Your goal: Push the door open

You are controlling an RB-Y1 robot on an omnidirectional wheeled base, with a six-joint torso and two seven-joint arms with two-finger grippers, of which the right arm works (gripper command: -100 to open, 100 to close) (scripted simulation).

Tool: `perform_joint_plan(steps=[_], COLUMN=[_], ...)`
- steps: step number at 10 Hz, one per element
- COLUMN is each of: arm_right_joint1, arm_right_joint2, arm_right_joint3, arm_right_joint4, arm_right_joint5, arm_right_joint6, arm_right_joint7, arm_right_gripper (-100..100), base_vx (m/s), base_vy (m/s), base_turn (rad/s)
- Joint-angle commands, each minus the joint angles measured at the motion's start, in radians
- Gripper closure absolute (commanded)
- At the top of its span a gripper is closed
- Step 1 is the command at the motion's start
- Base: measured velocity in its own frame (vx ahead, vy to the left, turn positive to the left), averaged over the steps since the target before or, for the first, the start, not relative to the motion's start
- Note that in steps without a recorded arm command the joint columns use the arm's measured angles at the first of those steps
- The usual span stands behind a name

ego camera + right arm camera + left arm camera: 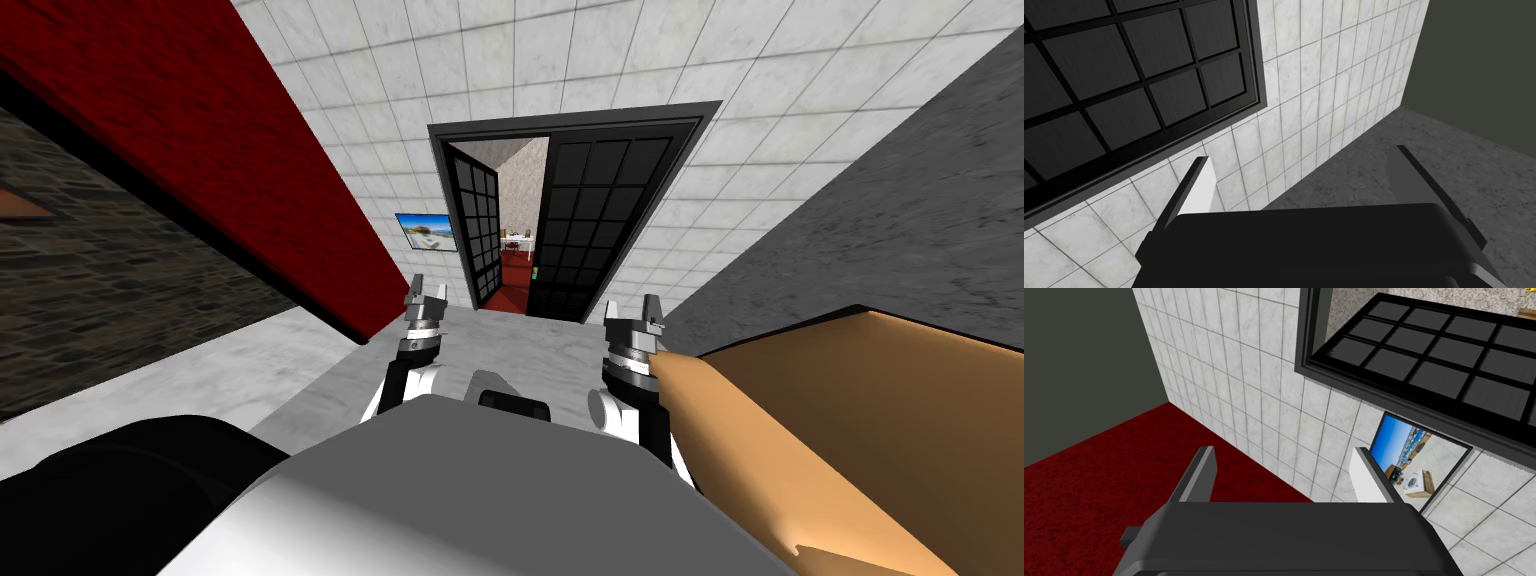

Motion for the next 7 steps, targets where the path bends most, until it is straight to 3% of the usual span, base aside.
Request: perform_joint_plan(steps=[1, 7], arm_right_joint1=[-0.004, -0.019], arm_right_joint2=[-0.017, -0.061], arm_right_joint3=[-0.015, -0.069], arm_right_joint4=[0.029, 0.135], arm_right_joint5=[0.024, 0.109], arm_right_joint6=[-0.015, -0.071], arm_right_joint7=[0.022, 0.100], arm_right_gripper=[-100, -100], base_vx=[0.071, 0.183], base_vy=[0.086, 0.025], base_turn=[-0.022, -0.021])
